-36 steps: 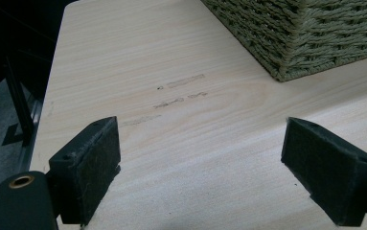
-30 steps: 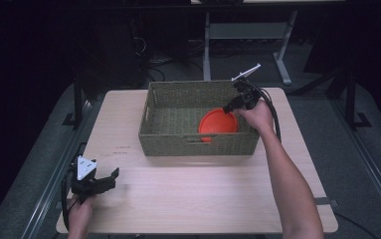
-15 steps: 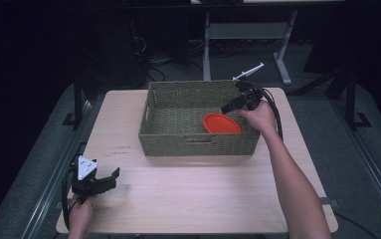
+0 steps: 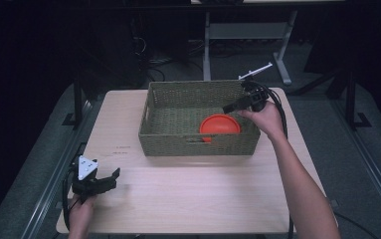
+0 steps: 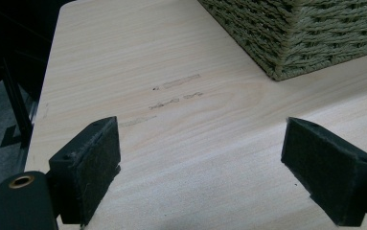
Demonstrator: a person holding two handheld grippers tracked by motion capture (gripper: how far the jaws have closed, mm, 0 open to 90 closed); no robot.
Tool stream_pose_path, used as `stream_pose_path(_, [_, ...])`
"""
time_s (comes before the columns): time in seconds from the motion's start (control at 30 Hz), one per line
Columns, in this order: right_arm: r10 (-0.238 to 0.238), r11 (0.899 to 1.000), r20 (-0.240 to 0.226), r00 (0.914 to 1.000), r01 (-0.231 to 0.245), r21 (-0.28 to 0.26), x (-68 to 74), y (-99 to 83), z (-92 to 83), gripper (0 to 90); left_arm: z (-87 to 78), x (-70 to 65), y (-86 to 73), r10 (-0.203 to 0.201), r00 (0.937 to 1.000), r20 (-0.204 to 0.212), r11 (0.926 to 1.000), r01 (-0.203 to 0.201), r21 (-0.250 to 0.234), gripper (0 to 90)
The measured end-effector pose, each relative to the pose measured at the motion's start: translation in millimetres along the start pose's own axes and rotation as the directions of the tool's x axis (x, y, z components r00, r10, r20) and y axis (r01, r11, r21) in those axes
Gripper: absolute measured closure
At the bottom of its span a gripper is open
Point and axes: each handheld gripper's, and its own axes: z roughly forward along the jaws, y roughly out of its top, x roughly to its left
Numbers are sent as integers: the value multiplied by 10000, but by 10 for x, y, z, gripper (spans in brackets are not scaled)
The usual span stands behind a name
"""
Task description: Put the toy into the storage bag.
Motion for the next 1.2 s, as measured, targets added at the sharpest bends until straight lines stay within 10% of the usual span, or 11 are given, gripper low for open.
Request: stream_pose_path(1.2, [-517, 9983, -356, 9980, 507, -287, 255, -237, -217, 214, -2, 1, -6, 20, 10000, -48, 10000, -20, 31, 128])
